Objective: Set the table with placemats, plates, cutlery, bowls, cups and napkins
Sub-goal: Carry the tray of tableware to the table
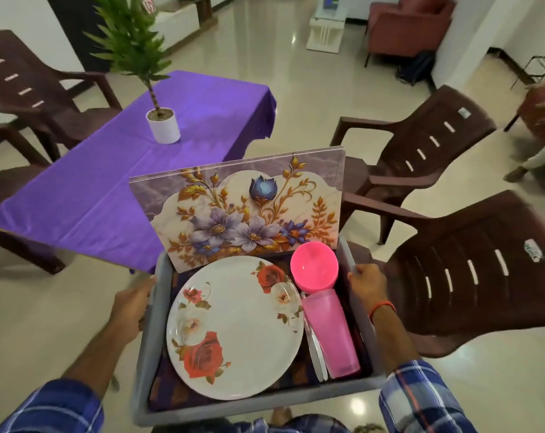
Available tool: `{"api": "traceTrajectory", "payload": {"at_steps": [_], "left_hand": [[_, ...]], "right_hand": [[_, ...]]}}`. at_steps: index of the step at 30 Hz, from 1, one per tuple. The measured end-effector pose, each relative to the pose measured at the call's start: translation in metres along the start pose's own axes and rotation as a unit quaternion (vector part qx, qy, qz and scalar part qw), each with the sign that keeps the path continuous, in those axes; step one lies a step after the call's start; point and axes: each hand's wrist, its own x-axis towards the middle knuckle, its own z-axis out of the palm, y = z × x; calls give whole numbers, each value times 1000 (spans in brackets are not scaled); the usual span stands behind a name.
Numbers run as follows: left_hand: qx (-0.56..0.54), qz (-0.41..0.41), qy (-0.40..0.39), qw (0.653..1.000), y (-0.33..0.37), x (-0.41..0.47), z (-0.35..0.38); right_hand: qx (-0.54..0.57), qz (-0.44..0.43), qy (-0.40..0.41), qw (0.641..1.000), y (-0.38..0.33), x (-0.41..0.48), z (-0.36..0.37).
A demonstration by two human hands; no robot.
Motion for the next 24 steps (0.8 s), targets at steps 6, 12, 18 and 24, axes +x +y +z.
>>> {"api": "traceTrajectory", "payload": {"at_steps": [6, 12, 18, 24], "left_hand": [[19, 9, -15, 1000, 28, 3, 71], [78, 15, -15, 997, 63, 30, 129], [111, 10, -48, 993, 95, 74, 206], [145, -31, -82, 986, 117, 113, 273]], "right_hand": [[22, 43, 14, 999, 33, 38, -26], [44, 97, 24, 994, 52, 71, -36], [38, 129, 51, 990, 64, 122, -44], [-4, 145, 59, 988, 71, 170, -52]]}}
